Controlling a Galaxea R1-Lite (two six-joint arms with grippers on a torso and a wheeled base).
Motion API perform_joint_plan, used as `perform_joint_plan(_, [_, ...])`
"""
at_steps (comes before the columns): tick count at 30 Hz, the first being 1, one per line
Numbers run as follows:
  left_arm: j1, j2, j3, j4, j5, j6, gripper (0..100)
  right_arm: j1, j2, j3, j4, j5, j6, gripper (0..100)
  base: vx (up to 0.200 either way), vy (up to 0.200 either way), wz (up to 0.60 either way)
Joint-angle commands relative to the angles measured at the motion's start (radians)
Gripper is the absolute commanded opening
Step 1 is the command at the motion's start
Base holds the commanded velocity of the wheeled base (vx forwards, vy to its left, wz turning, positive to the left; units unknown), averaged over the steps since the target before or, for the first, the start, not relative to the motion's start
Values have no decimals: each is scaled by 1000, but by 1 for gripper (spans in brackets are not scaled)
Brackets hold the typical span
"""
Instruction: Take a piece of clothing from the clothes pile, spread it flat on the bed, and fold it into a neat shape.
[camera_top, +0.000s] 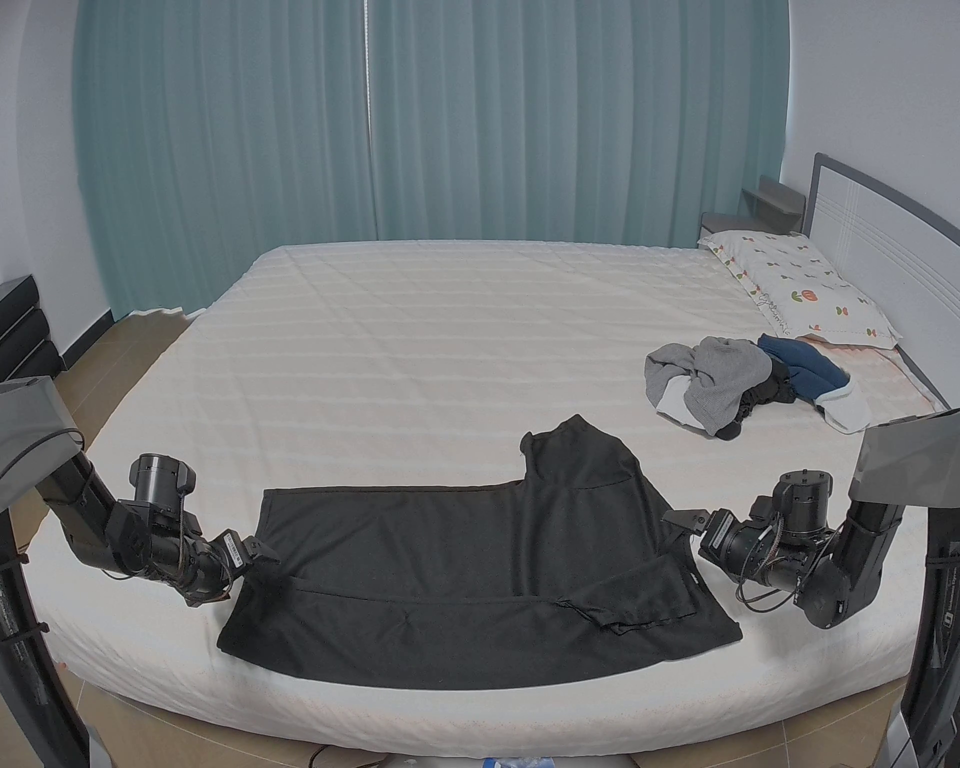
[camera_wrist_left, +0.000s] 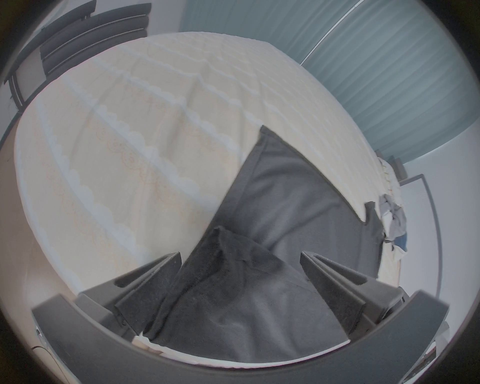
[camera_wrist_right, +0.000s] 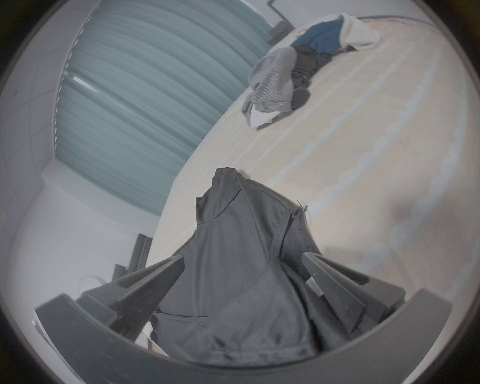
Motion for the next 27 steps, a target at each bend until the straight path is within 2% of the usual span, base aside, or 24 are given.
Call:
perform_joint_plan(1, [-7,-103,44,1,-80,-9,100,12,-111,87,-1,4,94,100,0,0,0])
perform_joint_plan(4, [-12,-111,48,3,-97,-21,100,19,-113,98,-1,5,121,100,0,0,0])
perform_joint_plan(5, [-42,-112,48,-3,-111,-87,100,39,-107,120,-3,5,198,100,0,0,0])
perform_joint_plan(6, [-50,-109,48,-5,-111,-107,100,44,-105,124,-3,5,218,100,0,0,0])
perform_joint_plan(13, [-111,-95,52,0,-126,-157,100,51,-92,146,-3,10,239,100,0,0,0])
perform_joint_plan(14, [-141,-85,52,-3,-123,-194,100,51,-82,146,-3,8,239,100,0,0,0])
perform_joint_plan(20, [-162,-31,58,-29,-97,-191,100,51,-84,161,-3,10,238,100,0,0,0])
perform_joint_plan(24, [-145,12,58,-88,-37,-188,100,56,-90,170,-3,10,236,100,0,0,0])
perform_joint_plan(27, [-118,27,58,-94,1,-140,100,77,-105,193,-9,-1,232,100,0,0,0])
